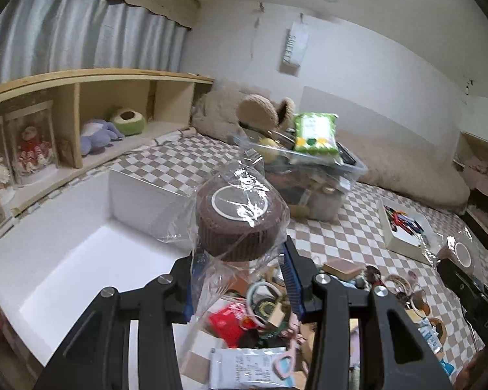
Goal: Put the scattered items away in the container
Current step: 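Carry the bagged tape roll with the right gripper over the white box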
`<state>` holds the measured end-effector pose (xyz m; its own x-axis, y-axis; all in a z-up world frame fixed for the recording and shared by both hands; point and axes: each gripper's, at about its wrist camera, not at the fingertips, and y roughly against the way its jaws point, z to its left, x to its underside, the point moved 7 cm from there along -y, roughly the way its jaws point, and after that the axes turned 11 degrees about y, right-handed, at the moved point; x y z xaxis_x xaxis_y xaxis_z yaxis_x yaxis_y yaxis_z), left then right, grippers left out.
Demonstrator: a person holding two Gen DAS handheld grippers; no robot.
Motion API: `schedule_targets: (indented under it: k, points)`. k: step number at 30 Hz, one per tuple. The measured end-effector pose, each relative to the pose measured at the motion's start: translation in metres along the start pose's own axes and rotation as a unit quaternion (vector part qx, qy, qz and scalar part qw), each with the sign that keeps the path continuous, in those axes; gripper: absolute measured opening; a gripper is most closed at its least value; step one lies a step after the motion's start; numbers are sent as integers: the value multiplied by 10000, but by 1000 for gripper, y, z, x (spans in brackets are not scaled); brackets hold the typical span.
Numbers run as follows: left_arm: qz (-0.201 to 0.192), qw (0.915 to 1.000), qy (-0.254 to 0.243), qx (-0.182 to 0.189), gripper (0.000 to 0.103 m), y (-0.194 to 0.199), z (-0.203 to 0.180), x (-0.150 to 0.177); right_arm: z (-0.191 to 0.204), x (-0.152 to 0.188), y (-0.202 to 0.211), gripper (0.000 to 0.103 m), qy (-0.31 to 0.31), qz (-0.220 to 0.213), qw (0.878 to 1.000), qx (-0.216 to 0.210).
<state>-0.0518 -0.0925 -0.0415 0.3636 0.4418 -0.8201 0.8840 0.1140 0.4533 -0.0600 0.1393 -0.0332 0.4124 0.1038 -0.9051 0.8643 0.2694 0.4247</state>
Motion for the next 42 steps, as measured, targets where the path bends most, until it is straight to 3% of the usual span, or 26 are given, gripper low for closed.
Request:
schedule_targets:
  k: [14,24,29,42]
  points:
    - [-357,9982,211,-422,43,18,56,-28,82,-16,-26,52,178,66,9966,-804]
    - [-464,9953,383,-759,43,18,95,-36,124,-13,-41,52,388,188,9928,-1122]
    - [-439,9937,463,-923,43,16,113,-37,149,-12,-48,52,511,312,9868,-1505]
    - [-455,9874,475,-1436,43,13,145,-38,209,-9,-50,52,1107,446,9746,-1897]
